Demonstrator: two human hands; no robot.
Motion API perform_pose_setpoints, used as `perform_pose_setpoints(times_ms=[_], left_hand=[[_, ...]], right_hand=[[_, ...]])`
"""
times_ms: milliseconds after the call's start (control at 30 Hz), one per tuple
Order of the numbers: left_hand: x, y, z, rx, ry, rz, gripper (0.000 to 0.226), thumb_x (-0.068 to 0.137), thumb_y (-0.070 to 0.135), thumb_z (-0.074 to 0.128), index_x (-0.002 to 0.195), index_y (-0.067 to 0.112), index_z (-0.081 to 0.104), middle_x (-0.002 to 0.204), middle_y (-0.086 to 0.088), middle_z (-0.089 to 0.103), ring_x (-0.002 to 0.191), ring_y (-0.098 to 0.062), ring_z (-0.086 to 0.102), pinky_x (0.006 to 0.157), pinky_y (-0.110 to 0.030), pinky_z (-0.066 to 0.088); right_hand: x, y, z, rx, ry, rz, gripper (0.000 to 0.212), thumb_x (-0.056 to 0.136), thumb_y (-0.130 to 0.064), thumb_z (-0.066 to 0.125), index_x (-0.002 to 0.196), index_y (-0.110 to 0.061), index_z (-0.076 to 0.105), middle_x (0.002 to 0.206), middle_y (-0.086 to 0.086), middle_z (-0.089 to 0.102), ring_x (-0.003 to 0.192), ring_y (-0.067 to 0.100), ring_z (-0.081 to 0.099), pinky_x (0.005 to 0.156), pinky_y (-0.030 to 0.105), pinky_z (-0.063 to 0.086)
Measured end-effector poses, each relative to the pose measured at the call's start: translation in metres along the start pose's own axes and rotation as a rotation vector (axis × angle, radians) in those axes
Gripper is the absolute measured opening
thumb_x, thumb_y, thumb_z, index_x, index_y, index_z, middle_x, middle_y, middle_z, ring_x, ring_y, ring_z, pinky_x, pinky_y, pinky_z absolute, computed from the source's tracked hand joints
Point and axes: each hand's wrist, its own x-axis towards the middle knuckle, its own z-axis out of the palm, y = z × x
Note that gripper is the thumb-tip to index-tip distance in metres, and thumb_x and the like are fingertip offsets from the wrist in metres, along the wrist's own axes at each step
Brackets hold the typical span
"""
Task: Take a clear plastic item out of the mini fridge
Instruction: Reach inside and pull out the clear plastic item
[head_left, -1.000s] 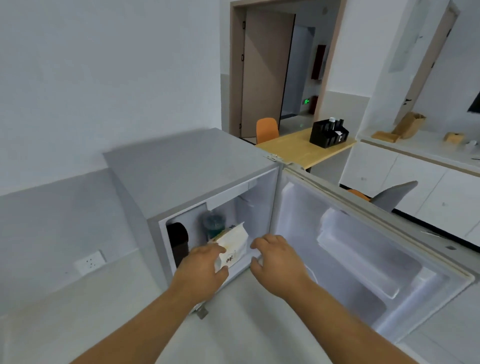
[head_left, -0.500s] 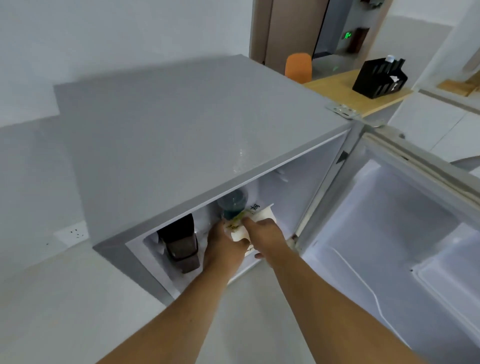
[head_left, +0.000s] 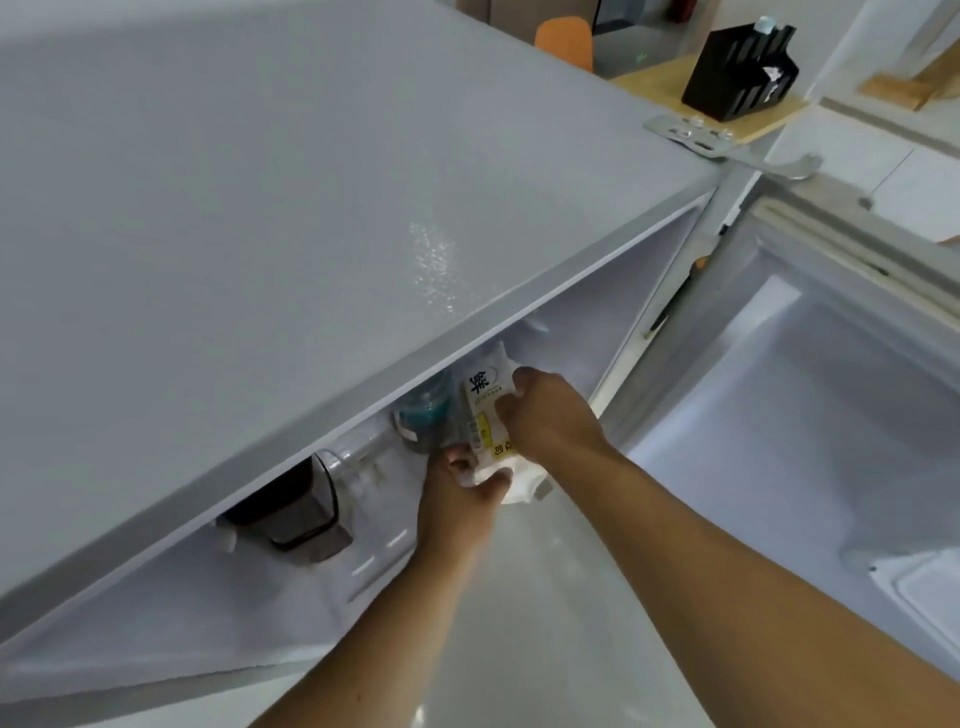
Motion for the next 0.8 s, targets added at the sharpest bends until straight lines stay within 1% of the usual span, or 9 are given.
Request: perform_pose_setpoints(times_ms=[100, 167, 300, 433, 500, 567, 633, 700, 800], left_hand=[[0.012, 0.015, 0.017, -0.198, -0.076, -0.082, 0.054, 0.082, 0.027, 0.082, 0.128, 0.016, 0.057, 0.124, -0.006, 0.071, 0.112, -0.025, 0.070, 0.101, -0.047, 0.057], [0.020, 0.021, 0.023, -0.252, -0.082, -0.107, 0.064, 0.078, 0.032, 0.078, 0.136, 0.019, 0.055, 0.126, -0.008, 0.070, 0.115, -0.029, 0.069, 0.104, -0.054, 0.054], [0.030, 0.032, 0.025, -0.322, -0.095, -0.135, 0.067, 0.076, 0.029, 0.077, 0.139, 0.019, 0.054, 0.131, -0.009, 0.068, 0.119, -0.030, 0.068, 0.106, -0.056, 0.052], [0.021, 0.028, 0.010, -0.300, -0.117, -0.159, 0.053, 0.085, 0.025, 0.075, 0.135, 0.024, 0.057, 0.130, -0.006, 0.068, 0.118, -0.027, 0.068, 0.105, -0.051, 0.054], [0.013, 0.022, -0.007, -0.310, -0.079, -0.185, 0.023, 0.091, 0.021, 0.070, 0.112, 0.030, 0.066, 0.108, 0.000, 0.076, 0.095, -0.018, 0.076, 0.085, -0.039, 0.063], [0.007, 0.012, -0.025, -0.284, 0.058, -0.161, 0.009, 0.093, 0.025, 0.064, 0.099, 0.031, 0.068, 0.094, 0.005, 0.077, 0.076, -0.012, 0.077, 0.068, -0.030, 0.063], [0.000, 0.013, -0.041, -0.245, 0.216, -0.083, 0.021, 0.088, 0.033, 0.060, 0.102, 0.020, 0.068, 0.100, -0.003, 0.076, 0.079, -0.019, 0.075, 0.073, -0.040, 0.063], [0.001, 0.022, -0.046, -0.319, 0.328, -0.042, 0.030, 0.087, 0.034, 0.059, 0.108, 0.014, 0.063, 0.112, -0.012, 0.072, 0.096, -0.032, 0.072, 0.089, -0.051, 0.060], [0.007, 0.046, -0.051, -0.457, 0.410, -0.039, 0.024, 0.084, 0.040, 0.063, 0.106, 0.032, 0.059, 0.117, 0.002, 0.066, 0.110, -0.033, 0.070, 0.101, -0.054, 0.056]], right_hand=[[0.020, -0.002, 0.001, -0.177, 0.084, -0.134, 0.024, 0.102, -0.026, 0.048, 0.121, -0.019, 0.061, 0.104, 0.009, 0.059, 0.089, 0.032, 0.065, 0.065, 0.030, 0.042], [0.035, -0.004, 0.002, -0.184, 0.080, -0.160, 0.033, 0.105, -0.024, 0.046, 0.136, -0.021, 0.057, 0.120, 0.012, 0.061, 0.098, 0.031, 0.063, 0.072, 0.030, 0.044], [0.051, -0.012, -0.001, -0.050, 0.053, -0.168, 0.039, 0.105, -0.017, 0.045, 0.141, -0.026, 0.058, 0.127, 0.009, 0.066, 0.099, 0.025, 0.065, 0.082, 0.032, 0.054], [0.043, -0.010, -0.003, -0.091, 0.051, -0.189, 0.038, 0.106, -0.019, 0.045, 0.142, -0.021, 0.057, 0.130, 0.011, 0.065, 0.105, 0.027, 0.064, 0.082, 0.028, 0.050], [0.028, -0.007, -0.006, -0.166, 0.158, -0.213, 0.038, 0.103, -0.021, 0.051, 0.140, -0.016, 0.055, 0.131, 0.014, 0.062, 0.109, 0.033, 0.062, 0.081, 0.034, 0.053], [0.005, -0.008, -0.008, -0.172, 0.378, -0.292, 0.040, 0.096, -0.021, 0.060, 0.135, -0.013, 0.057, 0.125, 0.015, 0.062, 0.108, 0.036, 0.059, 0.074, 0.035, 0.049], [-0.013, -0.014, -0.007, -0.078, 0.521, -0.374, 0.038, 0.093, -0.020, 0.062, 0.130, -0.013, 0.060, 0.122, 0.013, 0.064, 0.105, 0.034, 0.058, 0.071, 0.031, 0.040], [-0.014, -0.025, -0.002, 0.080, 0.447, -0.365, 0.036, 0.095, -0.022, 0.059, 0.131, -0.017, 0.060, 0.126, 0.010, 0.064, 0.105, 0.032, 0.061, 0.074, 0.030, 0.039], [0.002, -0.043, 0.008, 0.257, 0.134, -0.160, 0.040, 0.102, -0.027, 0.053, 0.142, -0.027, 0.052, 0.137, 0.005, 0.061, 0.111, 0.028, 0.063, 0.079, 0.028, 0.041]])
